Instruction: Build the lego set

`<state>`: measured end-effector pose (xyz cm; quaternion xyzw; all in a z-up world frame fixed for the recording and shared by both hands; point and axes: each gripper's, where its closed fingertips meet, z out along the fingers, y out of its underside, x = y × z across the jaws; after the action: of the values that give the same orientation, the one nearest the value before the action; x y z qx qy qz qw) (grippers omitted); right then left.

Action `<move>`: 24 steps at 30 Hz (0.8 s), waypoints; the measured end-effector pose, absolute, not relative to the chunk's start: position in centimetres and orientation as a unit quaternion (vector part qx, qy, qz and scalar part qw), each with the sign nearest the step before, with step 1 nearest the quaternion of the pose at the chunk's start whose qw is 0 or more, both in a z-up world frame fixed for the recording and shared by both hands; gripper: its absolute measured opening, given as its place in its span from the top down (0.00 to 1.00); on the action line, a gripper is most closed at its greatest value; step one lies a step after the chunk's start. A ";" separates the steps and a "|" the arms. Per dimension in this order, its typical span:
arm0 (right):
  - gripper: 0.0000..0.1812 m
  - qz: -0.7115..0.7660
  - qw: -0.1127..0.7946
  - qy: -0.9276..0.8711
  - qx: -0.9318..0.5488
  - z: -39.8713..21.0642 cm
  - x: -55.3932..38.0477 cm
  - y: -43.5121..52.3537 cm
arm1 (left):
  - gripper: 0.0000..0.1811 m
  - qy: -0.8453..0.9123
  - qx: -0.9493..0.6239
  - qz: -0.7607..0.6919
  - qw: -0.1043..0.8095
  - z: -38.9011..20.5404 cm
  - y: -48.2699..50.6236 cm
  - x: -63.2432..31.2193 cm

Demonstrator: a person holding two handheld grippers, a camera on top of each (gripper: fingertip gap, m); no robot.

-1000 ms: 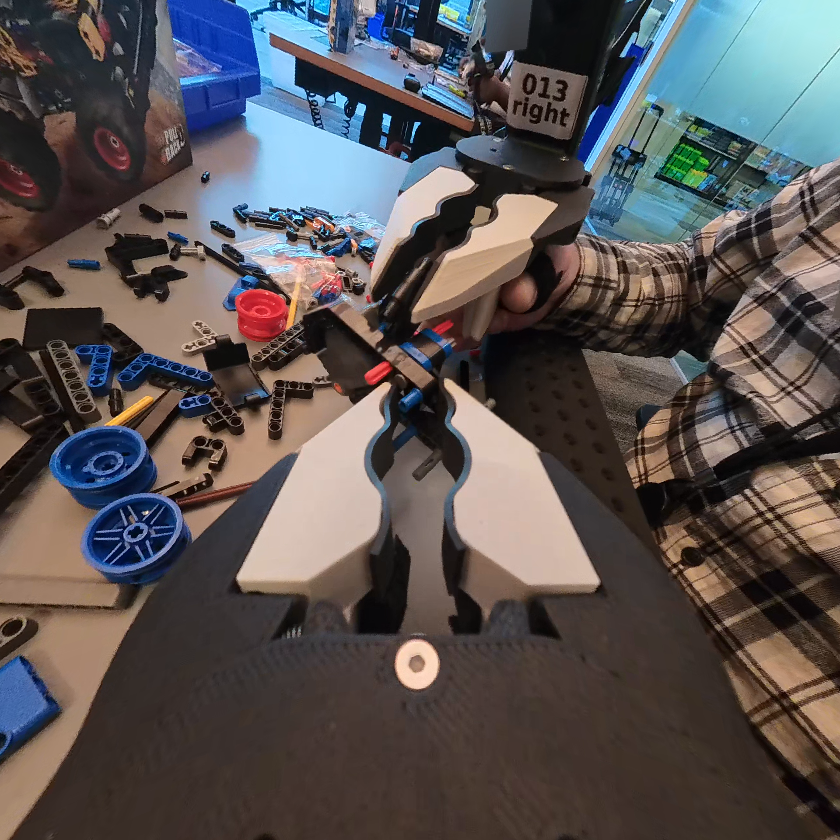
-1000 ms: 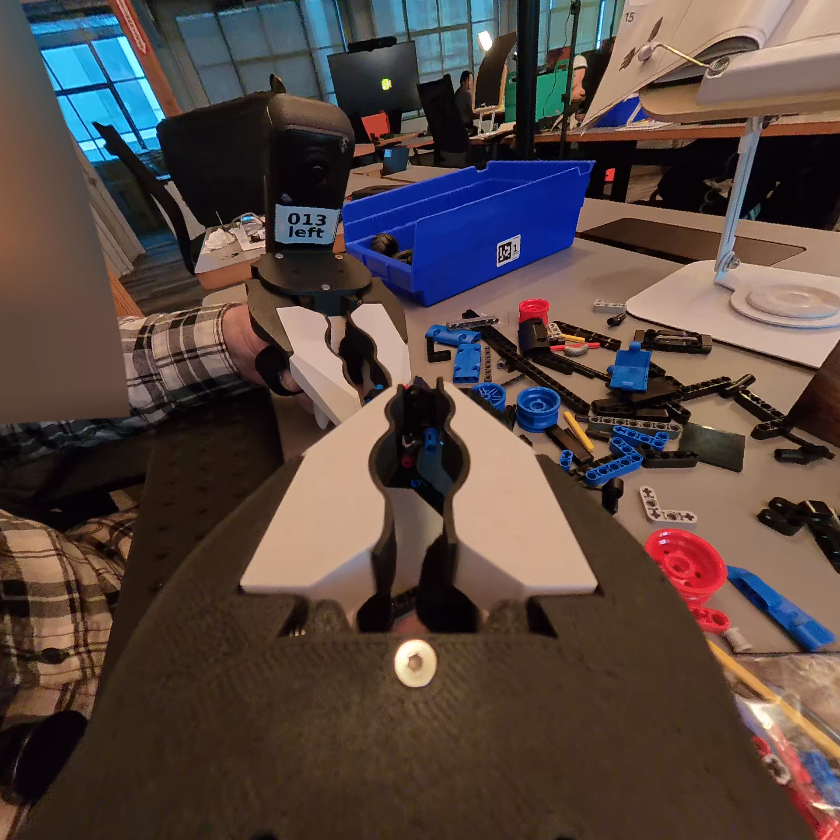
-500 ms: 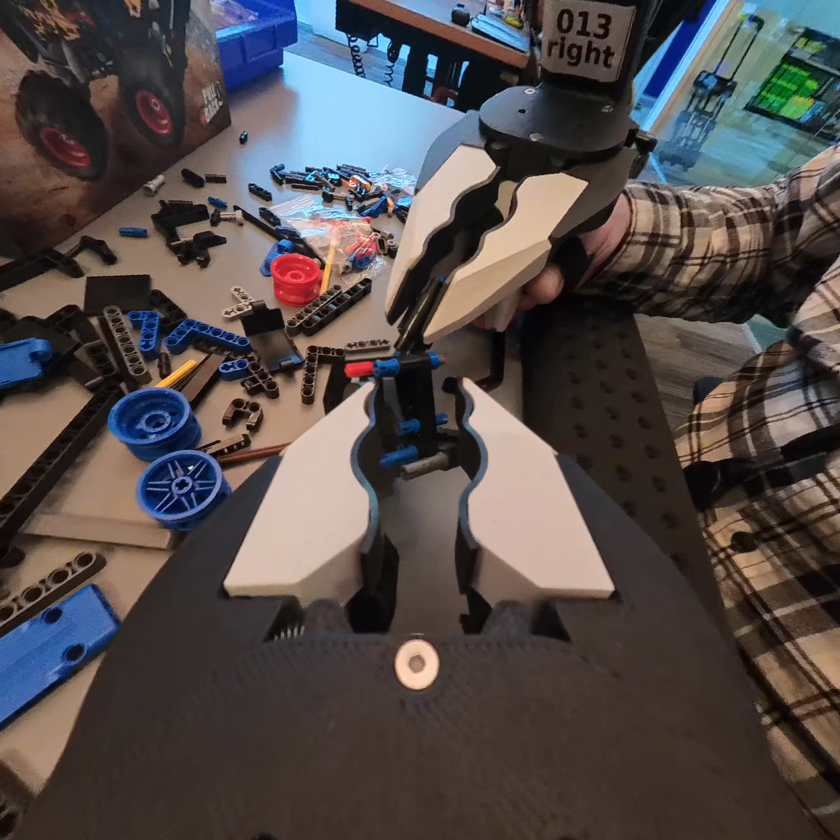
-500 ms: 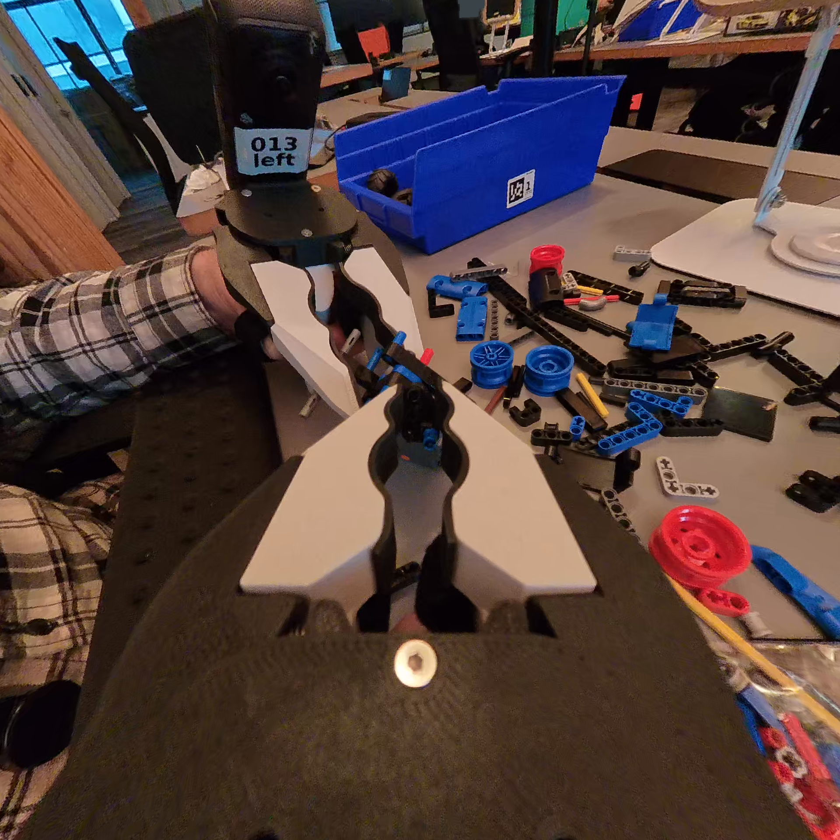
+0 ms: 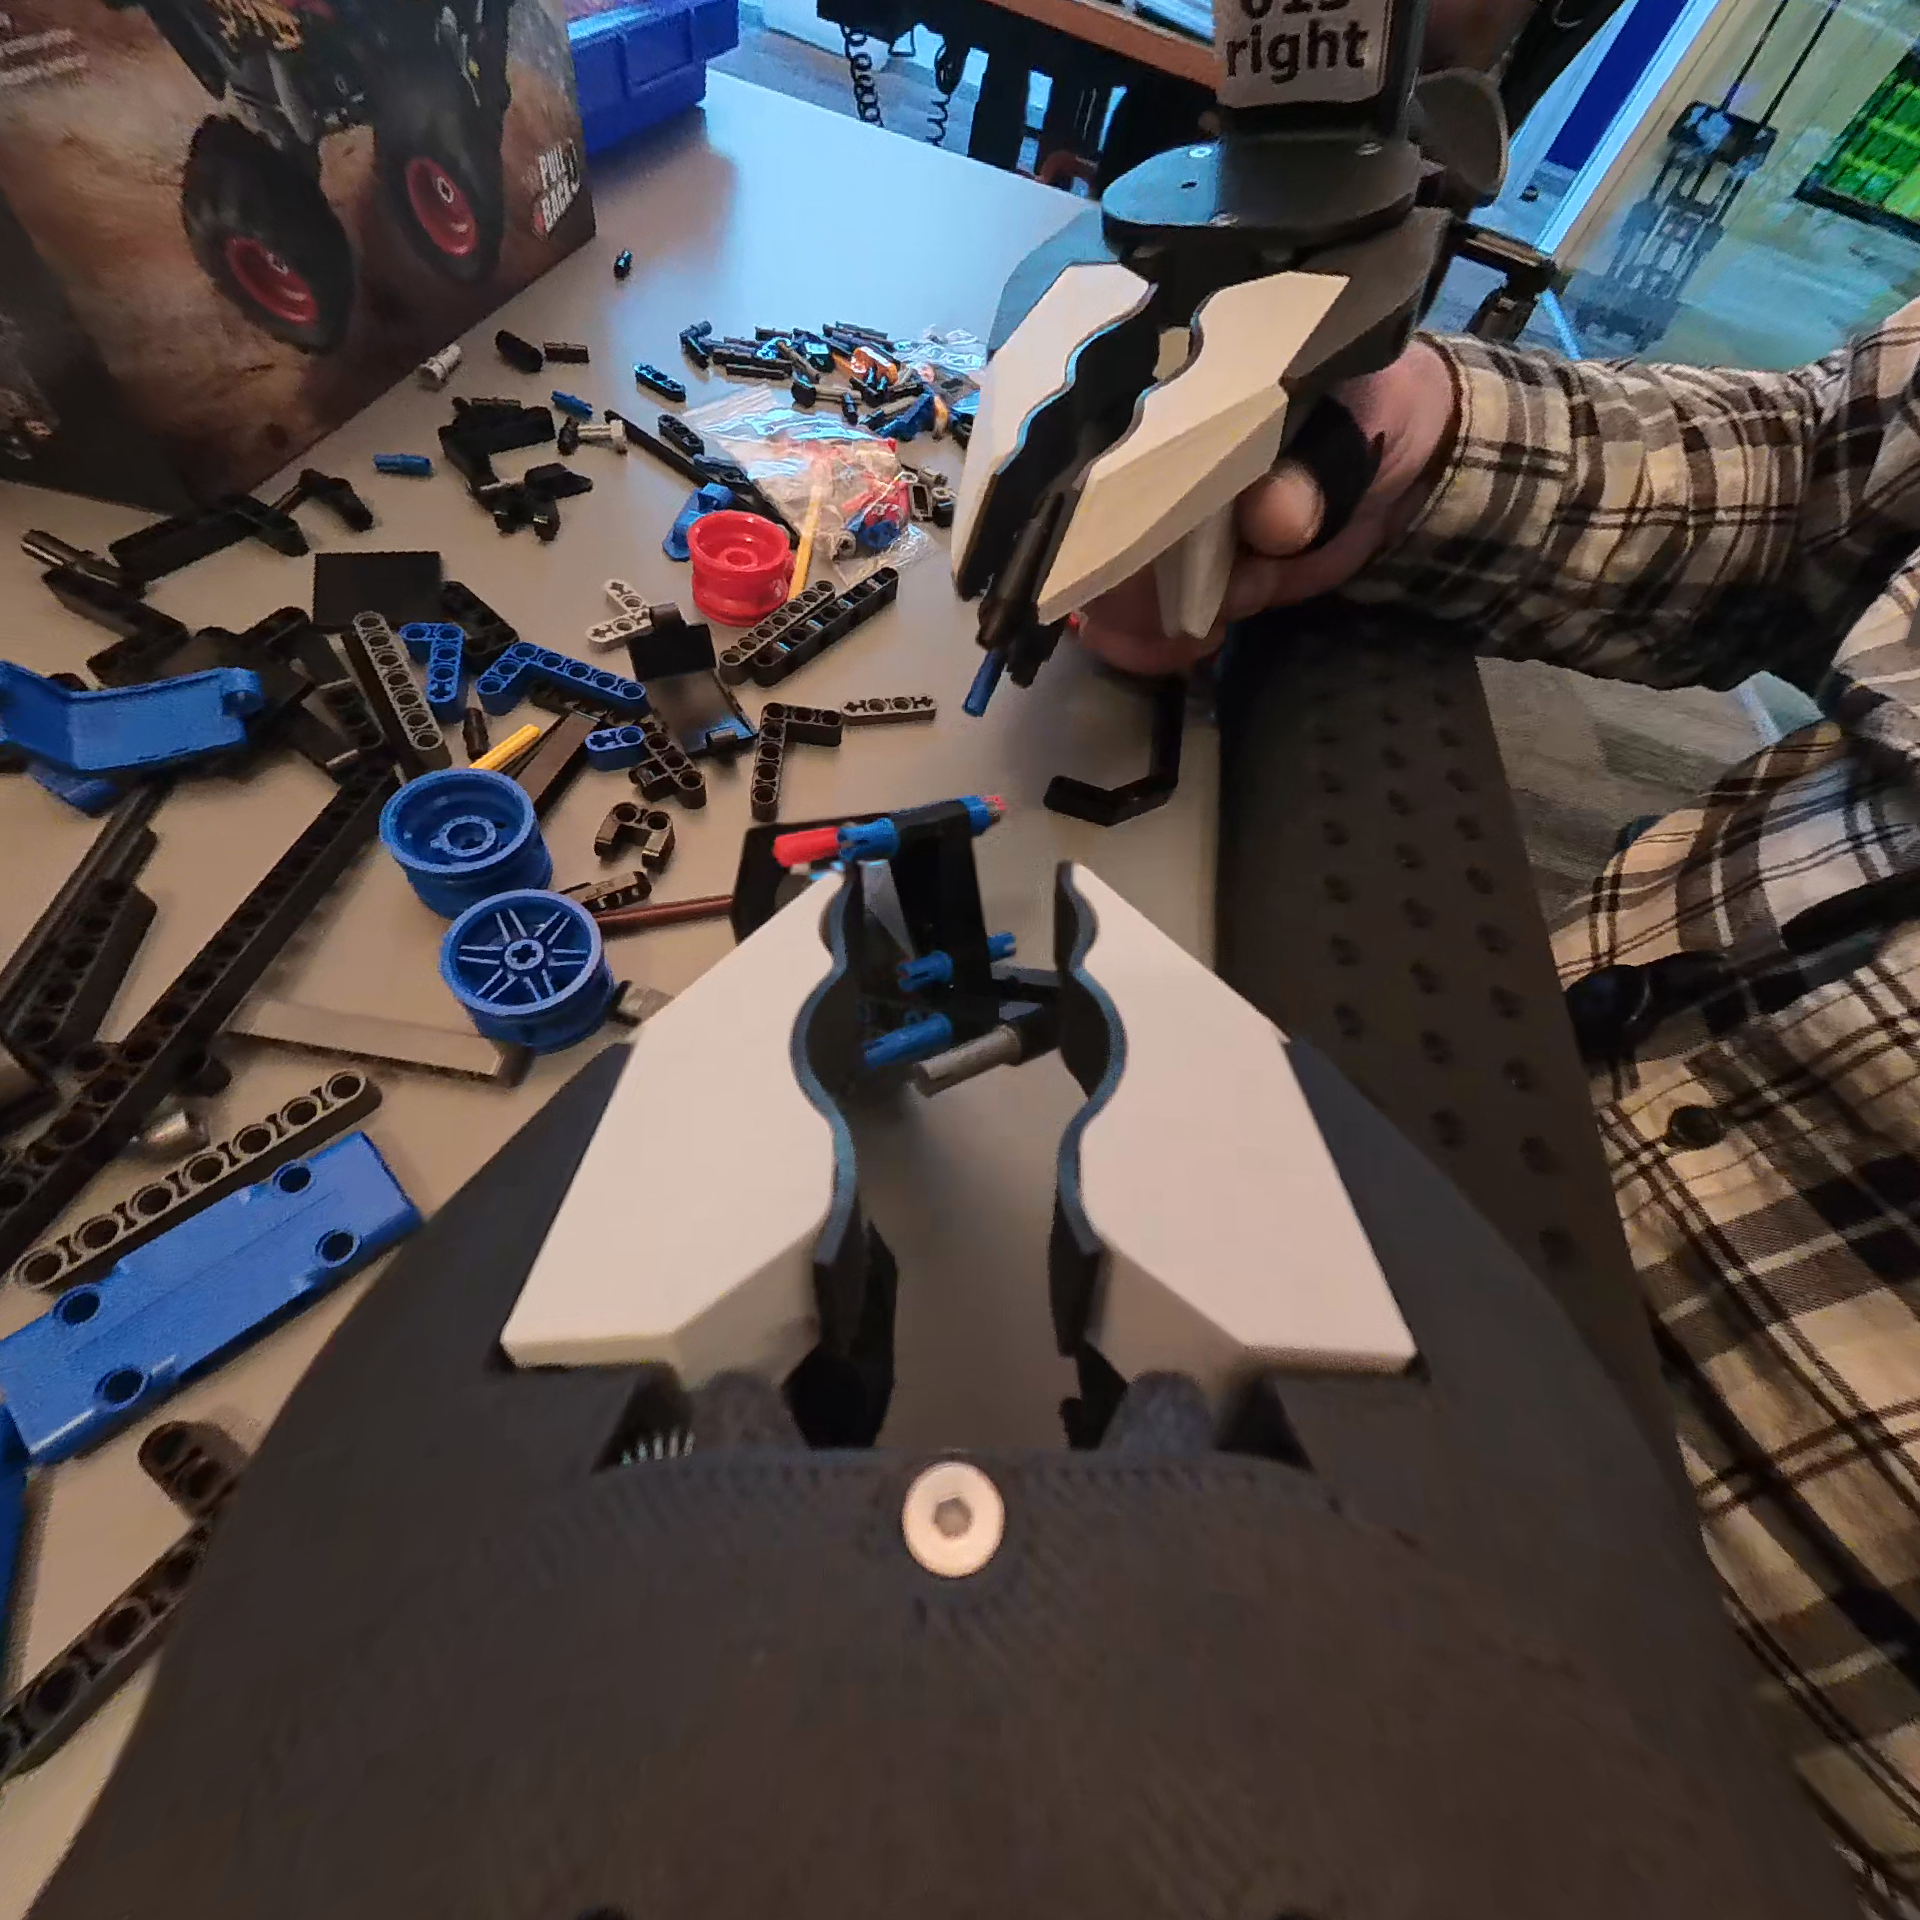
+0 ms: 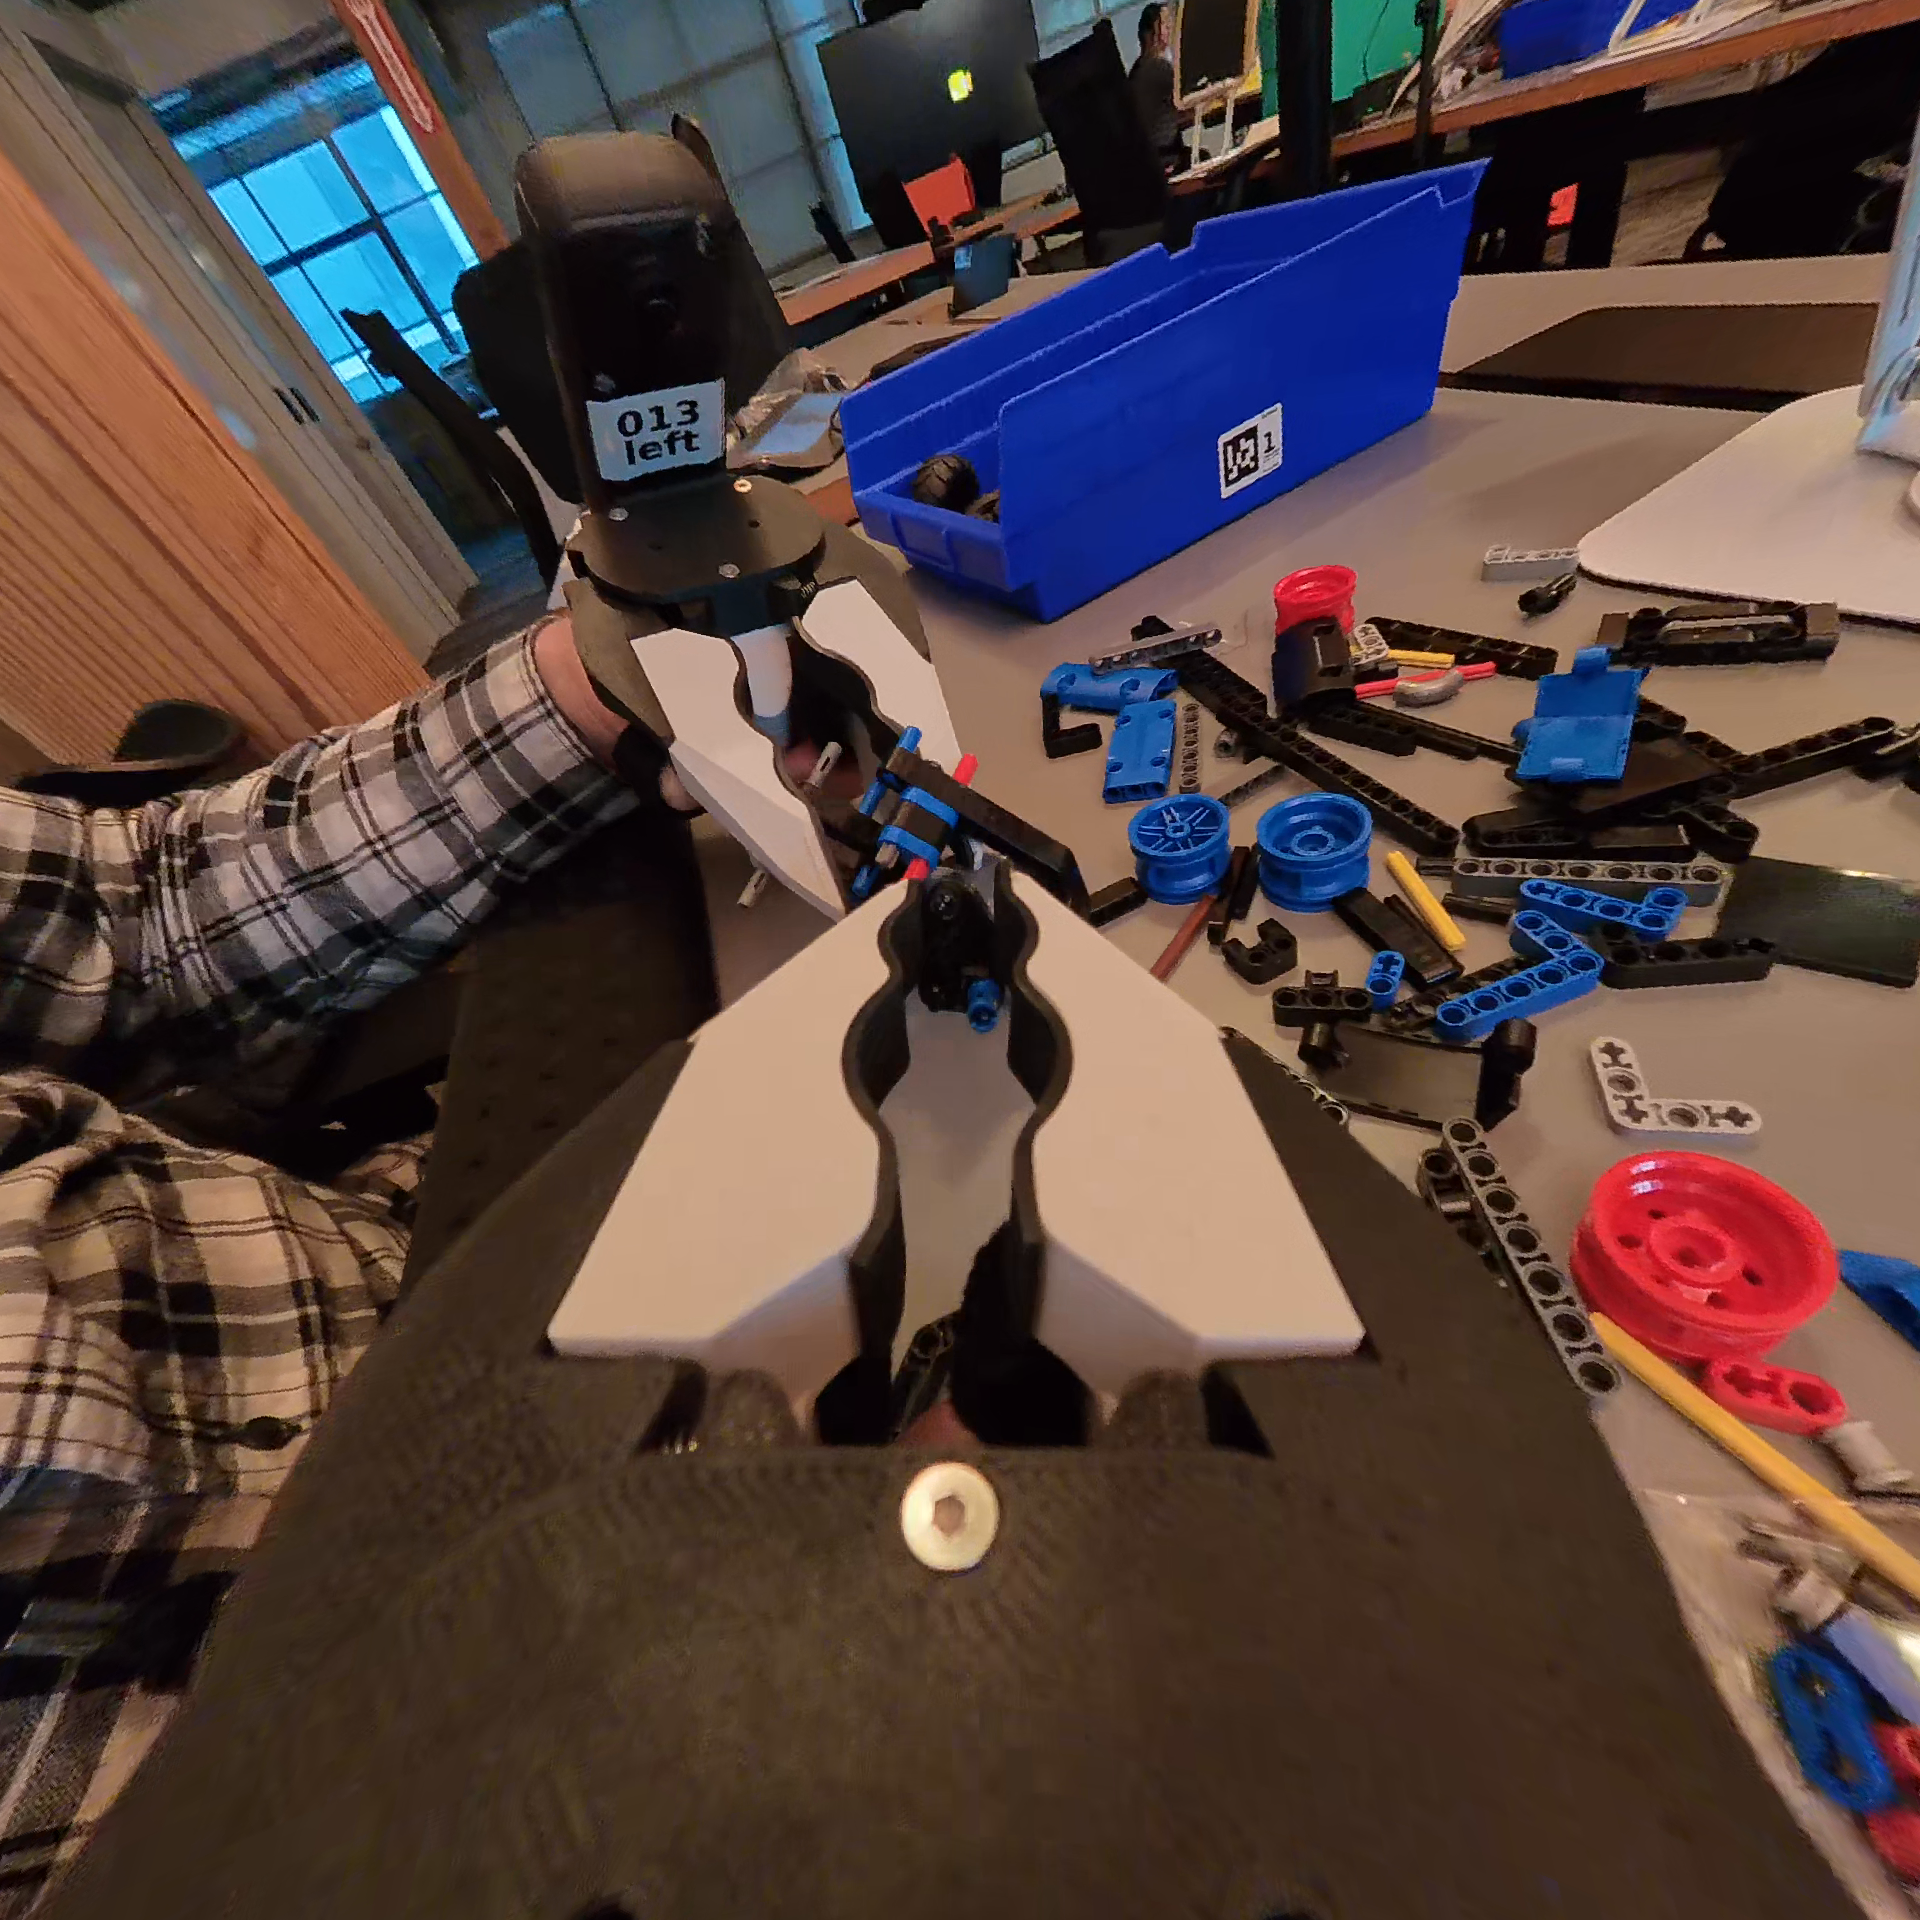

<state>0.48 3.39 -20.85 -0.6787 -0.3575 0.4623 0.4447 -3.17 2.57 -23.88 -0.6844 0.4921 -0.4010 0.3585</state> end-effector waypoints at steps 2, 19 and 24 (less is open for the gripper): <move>0.94 0.461 0.444 -0.359 -0.679 -20.9 0.5 3.4 | 0.78 0.493 -0.689 -0.392 0.359 -23.9 2.7 -3.3; 0.94 0.460 0.439 -0.374 -0.675 -21.2 0.1 3.1 | 0.90 0.553 -0.634 -0.375 0.388 -22.9 0.8 -1.6; 0.94 0.448 0.441 -0.376 -0.681 -21.4 0.2 3.2 | 0.85 0.581 -0.665 -0.308 0.354 -25.9 1.9 -2.4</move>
<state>0.21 3.24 -21.44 -0.6806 -0.3765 0.4476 0.4413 -2.41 1.91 -25.85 -0.6647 0.5813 -0.3082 0.3539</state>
